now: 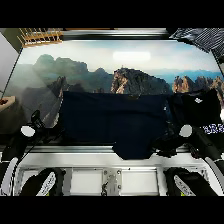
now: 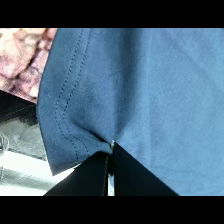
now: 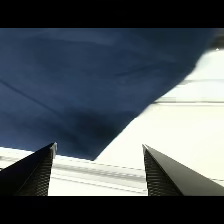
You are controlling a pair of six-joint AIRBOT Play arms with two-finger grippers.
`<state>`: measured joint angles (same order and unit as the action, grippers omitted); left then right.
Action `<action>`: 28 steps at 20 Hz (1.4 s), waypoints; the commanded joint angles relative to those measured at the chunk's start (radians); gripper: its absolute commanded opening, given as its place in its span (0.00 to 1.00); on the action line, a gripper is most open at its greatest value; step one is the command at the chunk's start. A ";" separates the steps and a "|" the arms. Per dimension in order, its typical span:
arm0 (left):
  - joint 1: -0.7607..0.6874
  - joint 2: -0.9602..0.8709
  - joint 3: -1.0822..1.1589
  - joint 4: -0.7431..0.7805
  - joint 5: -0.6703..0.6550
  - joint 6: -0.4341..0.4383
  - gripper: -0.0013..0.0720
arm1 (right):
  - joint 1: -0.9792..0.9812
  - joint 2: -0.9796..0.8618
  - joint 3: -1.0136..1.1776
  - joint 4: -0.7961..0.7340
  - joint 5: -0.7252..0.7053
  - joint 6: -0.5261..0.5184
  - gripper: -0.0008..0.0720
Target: Fold the clothes and pants, and hang the long-sleeved shirts on hangers.
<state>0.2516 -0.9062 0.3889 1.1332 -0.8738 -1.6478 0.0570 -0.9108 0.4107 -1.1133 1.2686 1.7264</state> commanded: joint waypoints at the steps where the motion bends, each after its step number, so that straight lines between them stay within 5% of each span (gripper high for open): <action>1: 0.000 0.002 0.000 0.000 0.001 0.001 0.03 | 0.059 -0.017 -0.003 0.019 -0.036 0.026 0.81; 3: 0.000 0.002 0.000 0.000 0.000 0.001 0.03 | 0.081 -0.045 -0.003 0.019 -0.051 0.025 0.62; 10: 0.000 0.002 0.000 0.001 -0.009 0.002 0.03 | 0.101 -0.114 -0.003 0.055 -0.087 0.024 0.61; 11: 0.000 0.002 0.000 0.001 -0.009 0.002 0.03 | 0.101 -0.114 -0.003 0.055 -0.093 0.024 0.48; 13: 0.000 0.002 0.000 0.002 -0.008 0.002 0.03 | 0.101 -0.111 0.002 0.050 -0.101 -0.005 0.04; 23: 0.000 0.209 0.129 0.316 -0.472 -0.002 0.02 | 0.094 0.040 0.237 -0.288 0.241 -0.025 0.03; 28: -0.001 0.246 0.177 0.305 -0.491 -0.026 0.03 | 0.023 0.016 0.361 -0.306 0.176 -0.040 0.03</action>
<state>0.2516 -0.6689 0.5343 1.4216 -1.3254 -1.6646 0.1101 -0.8841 0.6983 -1.3823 1.4670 1.7012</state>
